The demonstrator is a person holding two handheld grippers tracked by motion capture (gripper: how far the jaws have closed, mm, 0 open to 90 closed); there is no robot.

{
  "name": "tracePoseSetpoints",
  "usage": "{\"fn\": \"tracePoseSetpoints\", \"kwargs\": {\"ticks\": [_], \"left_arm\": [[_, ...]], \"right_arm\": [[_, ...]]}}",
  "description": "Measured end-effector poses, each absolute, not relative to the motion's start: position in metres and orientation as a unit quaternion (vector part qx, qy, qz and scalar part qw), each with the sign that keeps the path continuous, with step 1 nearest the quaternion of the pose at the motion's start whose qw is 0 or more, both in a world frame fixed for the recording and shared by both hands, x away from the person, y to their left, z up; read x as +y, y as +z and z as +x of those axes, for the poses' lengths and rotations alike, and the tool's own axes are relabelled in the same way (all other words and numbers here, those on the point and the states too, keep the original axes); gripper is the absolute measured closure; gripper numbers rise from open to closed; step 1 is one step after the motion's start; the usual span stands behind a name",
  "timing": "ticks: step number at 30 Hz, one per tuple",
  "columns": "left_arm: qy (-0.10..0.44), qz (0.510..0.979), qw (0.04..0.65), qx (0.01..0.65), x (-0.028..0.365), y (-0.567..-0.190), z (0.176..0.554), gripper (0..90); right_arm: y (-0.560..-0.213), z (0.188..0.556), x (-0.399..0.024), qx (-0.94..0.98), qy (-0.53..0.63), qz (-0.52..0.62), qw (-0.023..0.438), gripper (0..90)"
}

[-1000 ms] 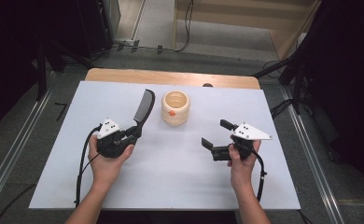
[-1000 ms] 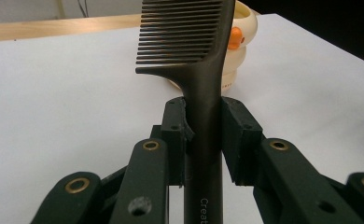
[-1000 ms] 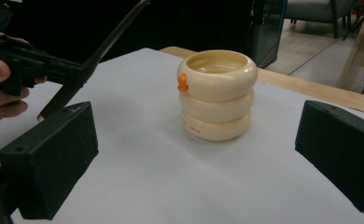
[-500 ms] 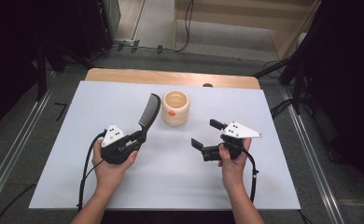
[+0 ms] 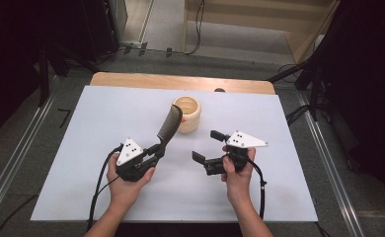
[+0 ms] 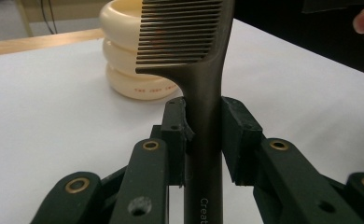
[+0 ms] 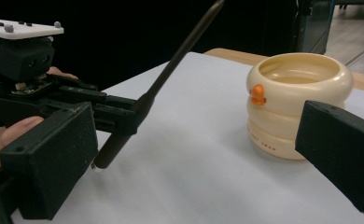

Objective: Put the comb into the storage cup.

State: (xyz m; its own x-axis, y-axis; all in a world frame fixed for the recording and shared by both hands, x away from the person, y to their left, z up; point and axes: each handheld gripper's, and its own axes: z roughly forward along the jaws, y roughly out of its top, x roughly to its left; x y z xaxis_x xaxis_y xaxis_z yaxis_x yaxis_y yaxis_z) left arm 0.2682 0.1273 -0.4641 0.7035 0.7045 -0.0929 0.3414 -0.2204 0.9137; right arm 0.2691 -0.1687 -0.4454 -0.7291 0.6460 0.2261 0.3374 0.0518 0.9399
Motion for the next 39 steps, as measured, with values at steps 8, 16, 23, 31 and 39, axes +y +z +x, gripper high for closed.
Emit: {"fn": "tracePoseSetpoints", "kwargs": {"ticks": [8,16,23,31,39], "left_arm": [[0.175,0.766,0.525,0.326,0.116,-0.467,0.260,72.4],[0.174,0.770,0.528,0.313,0.106,-0.469,0.254,72.3],[0.177,0.774,0.527,0.303,0.099,-0.471,0.249,72.4],[0.184,0.778,0.525,0.292,0.092,-0.473,0.244,72.3],[0.196,0.784,0.520,0.278,0.085,-0.476,0.239,72.3]], "right_arm": [[-0.446,0.267,-0.161,0.707,0.604,0.350,0.113,0.0],[-0.445,0.266,-0.154,0.701,0.599,0.374,0.101,0.0],[-0.447,0.267,-0.151,0.683,0.603,0.403,0.085,6.2],[-0.446,0.266,-0.147,0.667,0.599,0.436,0.081,19.0],[-0.449,0.267,-0.146,0.648,0.600,0.463,0.074,34.9]]}}
